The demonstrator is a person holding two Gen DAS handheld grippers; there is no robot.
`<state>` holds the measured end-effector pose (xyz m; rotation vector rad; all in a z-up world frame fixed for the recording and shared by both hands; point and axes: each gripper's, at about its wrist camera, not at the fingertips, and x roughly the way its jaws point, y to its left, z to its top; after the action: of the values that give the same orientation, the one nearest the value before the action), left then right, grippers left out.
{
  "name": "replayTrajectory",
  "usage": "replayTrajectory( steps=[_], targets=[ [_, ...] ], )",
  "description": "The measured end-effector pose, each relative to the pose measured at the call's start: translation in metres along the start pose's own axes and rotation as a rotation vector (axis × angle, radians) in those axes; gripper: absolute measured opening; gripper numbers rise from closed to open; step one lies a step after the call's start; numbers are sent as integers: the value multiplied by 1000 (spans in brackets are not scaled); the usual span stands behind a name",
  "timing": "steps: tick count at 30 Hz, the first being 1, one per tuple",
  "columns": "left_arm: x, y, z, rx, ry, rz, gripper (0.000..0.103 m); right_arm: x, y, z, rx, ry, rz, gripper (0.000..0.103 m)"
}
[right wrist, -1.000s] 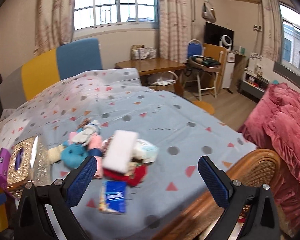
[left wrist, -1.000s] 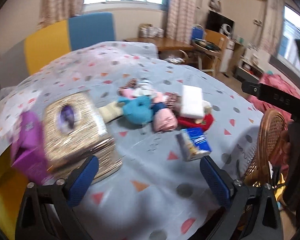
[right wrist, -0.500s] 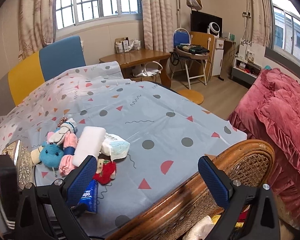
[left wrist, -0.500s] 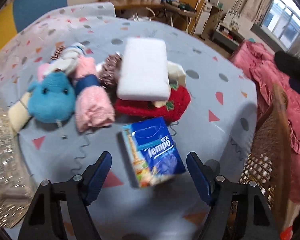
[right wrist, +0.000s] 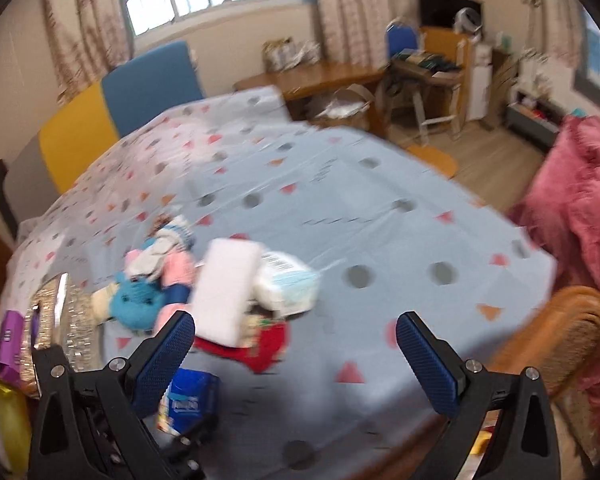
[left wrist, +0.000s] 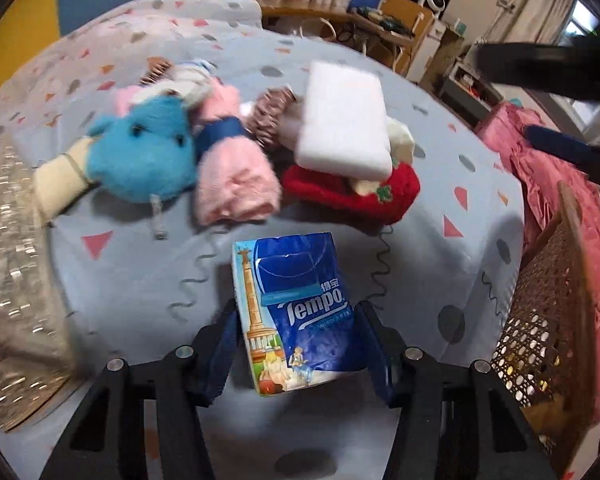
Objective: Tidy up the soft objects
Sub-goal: 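Reach the left tool to the blue Tempo tissue pack and grasp it, then carry the tissue pack with the left tool into the gold tray while the right tool grasps the white sponge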
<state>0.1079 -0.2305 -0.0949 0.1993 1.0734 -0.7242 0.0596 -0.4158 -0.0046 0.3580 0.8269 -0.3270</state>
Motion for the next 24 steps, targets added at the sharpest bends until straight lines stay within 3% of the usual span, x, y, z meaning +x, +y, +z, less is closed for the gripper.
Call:
replayTrajectory(
  steps=[6,13,17,21,24],
  targets=[
    [-50,23,14,-41,-120,42,57,55,41,17,-57,129,8,99],
    [-106,63,44,-123,-253,112,58,95,65,24,-89,176,-105,96],
    [-144,98,57,-212,-327,166,58,110,67,14,-109,201,-157,87],
    [-181,129,56,-306,-415,218,58,110,69,8,-136,166,-176,61],
    [-210,153,43,-357,-481,268,58,108,67,10,-125,156,-158,61]
  ],
)
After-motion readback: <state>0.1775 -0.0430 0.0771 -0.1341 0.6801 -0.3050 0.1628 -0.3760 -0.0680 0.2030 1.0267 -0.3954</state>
